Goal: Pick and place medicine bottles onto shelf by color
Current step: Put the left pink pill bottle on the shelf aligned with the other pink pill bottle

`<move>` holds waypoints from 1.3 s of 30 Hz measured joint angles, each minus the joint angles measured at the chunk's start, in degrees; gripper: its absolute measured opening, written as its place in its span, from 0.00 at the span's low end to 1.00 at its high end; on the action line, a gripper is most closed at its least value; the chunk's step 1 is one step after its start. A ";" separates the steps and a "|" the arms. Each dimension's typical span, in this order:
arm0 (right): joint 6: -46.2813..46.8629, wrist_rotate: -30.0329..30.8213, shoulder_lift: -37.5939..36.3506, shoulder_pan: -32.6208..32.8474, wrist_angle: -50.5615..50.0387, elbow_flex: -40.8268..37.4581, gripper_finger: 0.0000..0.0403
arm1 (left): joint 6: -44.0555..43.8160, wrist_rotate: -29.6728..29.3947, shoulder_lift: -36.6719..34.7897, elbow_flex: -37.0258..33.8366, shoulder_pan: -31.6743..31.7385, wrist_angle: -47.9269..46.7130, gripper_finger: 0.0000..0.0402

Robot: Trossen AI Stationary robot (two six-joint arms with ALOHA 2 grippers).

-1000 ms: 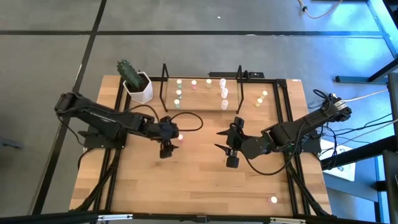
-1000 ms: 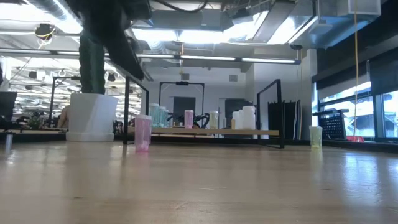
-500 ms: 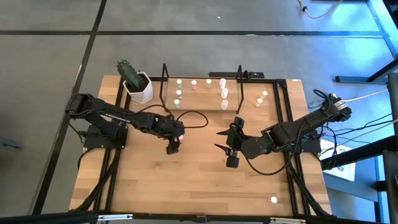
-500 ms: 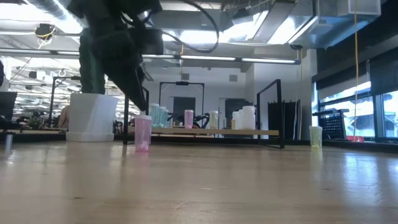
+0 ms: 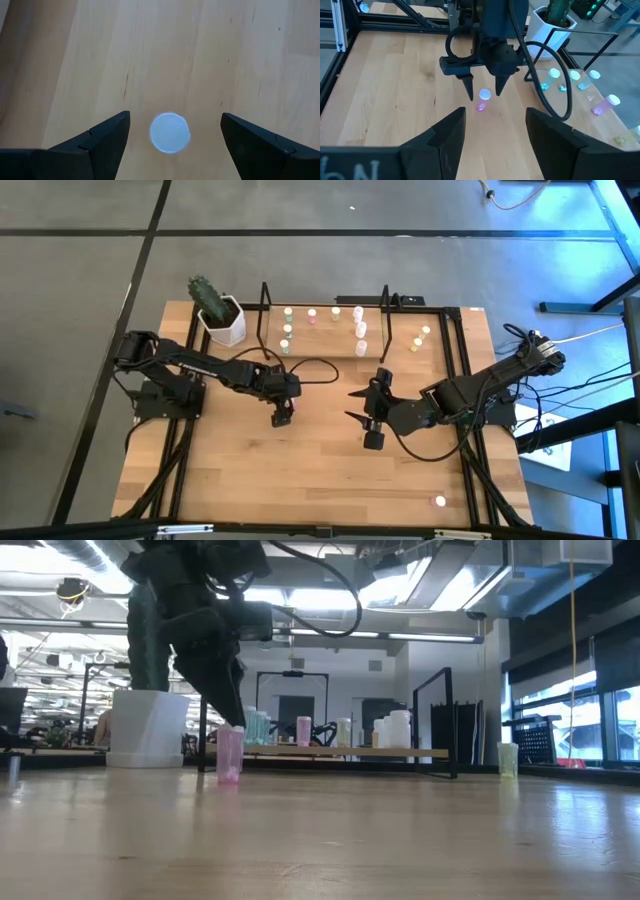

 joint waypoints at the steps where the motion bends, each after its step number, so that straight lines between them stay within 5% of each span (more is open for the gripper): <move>1: 0.04 0.00 0.00 -0.02 -0.02 0.00 0.52 | -0.02 -0.01 0.00 0.00 0.00 -0.17 0.76; 27: 0.00 0.00 0.00 -0.02 0.03 0.00 0.52 | -7.73 -3.55 3.74 0.04 -0.13 -1.11 0.75; 39: 0.01 0.00 0.00 -0.01 0.02 0.00 0.52 | -7.63 -3.03 3.74 0.02 -0.13 -0.48 0.51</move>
